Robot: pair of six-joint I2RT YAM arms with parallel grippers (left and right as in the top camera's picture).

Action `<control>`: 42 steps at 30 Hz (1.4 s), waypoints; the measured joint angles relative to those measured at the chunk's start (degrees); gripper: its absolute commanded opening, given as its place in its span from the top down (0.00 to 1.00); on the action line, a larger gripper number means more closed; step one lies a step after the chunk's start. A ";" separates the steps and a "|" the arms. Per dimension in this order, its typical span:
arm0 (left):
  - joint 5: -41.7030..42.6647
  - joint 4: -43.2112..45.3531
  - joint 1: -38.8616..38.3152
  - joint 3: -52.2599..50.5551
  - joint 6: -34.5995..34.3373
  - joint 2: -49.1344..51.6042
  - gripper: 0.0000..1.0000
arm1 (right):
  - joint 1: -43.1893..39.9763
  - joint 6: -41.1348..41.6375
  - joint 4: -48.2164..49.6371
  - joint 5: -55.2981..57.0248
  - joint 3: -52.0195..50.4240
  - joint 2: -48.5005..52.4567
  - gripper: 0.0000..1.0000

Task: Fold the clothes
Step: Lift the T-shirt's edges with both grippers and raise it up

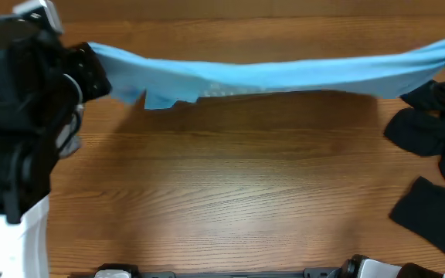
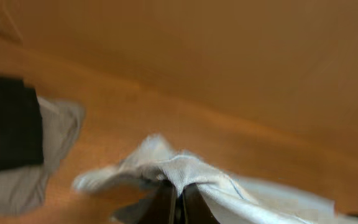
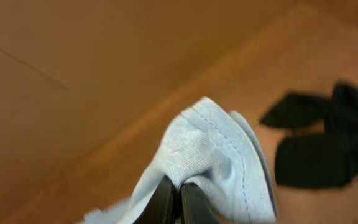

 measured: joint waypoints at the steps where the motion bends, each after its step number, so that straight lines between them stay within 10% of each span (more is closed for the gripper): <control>1: -0.52 0.42 0.00 1.29 0.02 0.00 0.96 | 0.00 -0.24 1.03 -0.02 0.90 0.00 0.96; 21: -5.07 11.76 0.00 4.28 3.21 18.38 0.96 | 1.97 -2.56 13.03 -3.76 3.43 16.79 0.96; 35: -8.24 55.60 0.09 4.09 5.97 30.75 0.96 | 9.38 6.14 42.69 -5.73 6.34 27.28 0.96; 42: -10.38 56.83 1.46 10.10 6.16 30.75 0.96 | 7.56 8.70 38.56 -4.66 15.17 26.99 0.96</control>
